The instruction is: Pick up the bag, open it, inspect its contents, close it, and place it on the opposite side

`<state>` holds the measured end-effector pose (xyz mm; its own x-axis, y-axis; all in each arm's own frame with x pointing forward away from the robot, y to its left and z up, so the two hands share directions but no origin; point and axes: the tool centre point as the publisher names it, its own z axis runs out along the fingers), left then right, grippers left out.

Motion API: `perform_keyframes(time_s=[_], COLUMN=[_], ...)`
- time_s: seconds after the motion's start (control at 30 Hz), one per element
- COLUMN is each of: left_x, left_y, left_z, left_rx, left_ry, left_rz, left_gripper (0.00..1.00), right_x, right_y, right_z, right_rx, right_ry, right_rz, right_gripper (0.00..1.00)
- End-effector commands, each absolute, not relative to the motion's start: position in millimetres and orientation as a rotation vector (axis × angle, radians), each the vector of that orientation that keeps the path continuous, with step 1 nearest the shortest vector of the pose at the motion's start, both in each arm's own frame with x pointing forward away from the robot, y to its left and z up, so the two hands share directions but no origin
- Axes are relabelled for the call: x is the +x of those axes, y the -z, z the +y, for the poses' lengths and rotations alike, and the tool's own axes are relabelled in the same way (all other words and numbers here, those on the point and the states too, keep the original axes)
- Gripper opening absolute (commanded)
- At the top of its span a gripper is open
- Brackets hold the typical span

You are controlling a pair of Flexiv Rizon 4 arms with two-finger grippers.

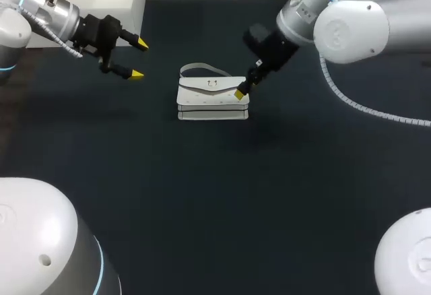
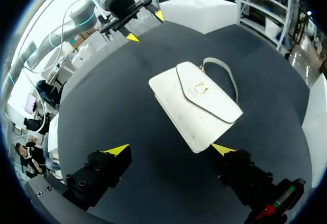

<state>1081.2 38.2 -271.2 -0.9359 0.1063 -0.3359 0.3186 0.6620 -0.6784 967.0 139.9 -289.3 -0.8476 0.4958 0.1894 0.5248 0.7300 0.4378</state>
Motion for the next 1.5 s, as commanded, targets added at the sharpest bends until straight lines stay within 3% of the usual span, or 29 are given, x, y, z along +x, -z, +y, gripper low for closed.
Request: perform_keyframes(time_s=[0.03,0.67,0.97,1.5], left_x=[1067,1060,1074,1088], left_y=[264,262,270,272], left_z=[31,18,-3,-14], left_rx=[0.374,0.420,0.562,0.586], left_ry=[1.082,0.934,0.989,0.977], left_rz=[2.569,2.450,2.453,2.489], left_gripper=[1.00,1.00,1.00,1.00], right_x=[959,958,954,964], right_y=[296,304,318,328], right_z=[146,152,169,169], right_rx=[-0.662,-0.611,-0.138,-0.087], right_ry=[0.772,0.765,0.552,0.415], right_rz=[-3.252,-3.333,-3.719,-3.816], right_gripper=[1.00,1.00,1.00,1.00])
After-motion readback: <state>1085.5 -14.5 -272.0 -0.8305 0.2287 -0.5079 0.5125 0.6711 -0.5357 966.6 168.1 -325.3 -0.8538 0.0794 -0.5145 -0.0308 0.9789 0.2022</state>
